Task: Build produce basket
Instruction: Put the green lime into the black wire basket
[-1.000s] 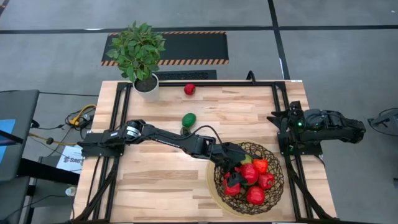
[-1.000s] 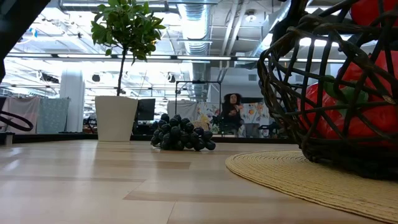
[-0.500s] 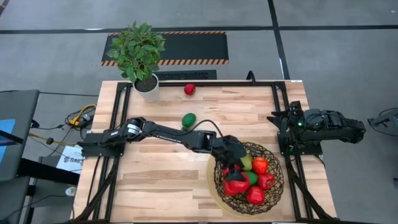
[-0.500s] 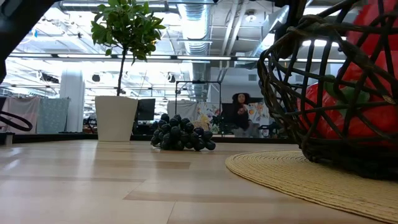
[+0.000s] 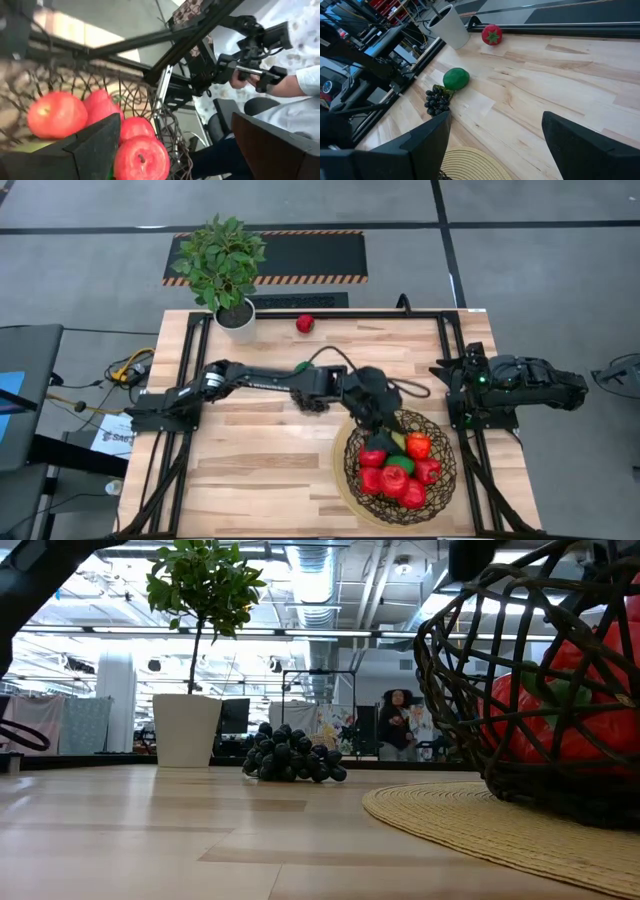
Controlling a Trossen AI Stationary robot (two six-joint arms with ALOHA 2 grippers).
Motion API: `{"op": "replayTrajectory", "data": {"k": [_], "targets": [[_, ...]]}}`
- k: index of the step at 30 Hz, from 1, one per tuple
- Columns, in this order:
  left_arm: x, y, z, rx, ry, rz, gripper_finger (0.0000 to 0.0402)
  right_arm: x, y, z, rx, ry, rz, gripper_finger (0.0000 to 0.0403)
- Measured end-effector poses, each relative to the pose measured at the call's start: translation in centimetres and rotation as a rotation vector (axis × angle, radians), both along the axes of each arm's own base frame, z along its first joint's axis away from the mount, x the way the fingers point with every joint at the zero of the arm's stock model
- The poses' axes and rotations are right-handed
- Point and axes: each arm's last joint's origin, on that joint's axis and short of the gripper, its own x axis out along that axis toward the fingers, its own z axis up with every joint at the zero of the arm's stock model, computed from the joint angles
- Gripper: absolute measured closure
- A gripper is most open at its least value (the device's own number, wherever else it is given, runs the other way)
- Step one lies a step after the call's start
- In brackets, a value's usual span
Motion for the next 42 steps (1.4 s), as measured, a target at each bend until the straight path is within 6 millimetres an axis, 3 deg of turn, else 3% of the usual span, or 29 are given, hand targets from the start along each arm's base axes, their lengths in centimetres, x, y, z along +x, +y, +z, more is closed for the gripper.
{"op": "replayTrajectory", "data": {"k": [6, 12, 21, 26, 31, 34, 38, 42], "targets": [[-1.3, 1.4, 4.2, 0.092, -0.047, 0.004, 0.004, 0.0, 0.0, 0.0, 0.0, 0.0, 0.0, 0.0069], [-4.9, 2.3, 7.0, 0.243, 0.019, 0.105, 0.004, 0.0, 0.0, 0.0, 0.0, -0.001, 0.0, 0.0069], [-10.1, 2.2, 7.8, 0.472, 0.355, 0.3, 0.004, 0.0, 0.0, 0.0, 0.0, 0.002, 0.0, 0.0069], [-12.5, 0.8, 6.1, 0.562, 0.658, 0.393, 0.004, 0.0, 0.0, 0.0, 0.0, 0.001, 0.0, 0.0069], [-13.1, -1.7, 3.7, 0.659, 0.745, 0.332, 0.004, 0.0, 0.0, 0.0, 0.0, 0.001, 0.0, 0.0069], [-12.7, -2.3, 2.1, 0.693, 0.733, 0.299, 0.004, 0.0, 0.0, 0.0, 0.0, 0.001, 0.0, 0.0069], [-12.4, -1.7, -1.3, 0.732, 0.824, 0.28, 0.004, 0.0, 0.0, 0.0, 0.0, 0.001, -0.001, 0.0069], [-12.2, 0.4, -4.2, 0.79, 0.89, 0.266, 0.004, 0.0, 0.0, 0.0, -0.002, 0.001, 0.0, 0.0069]]}}
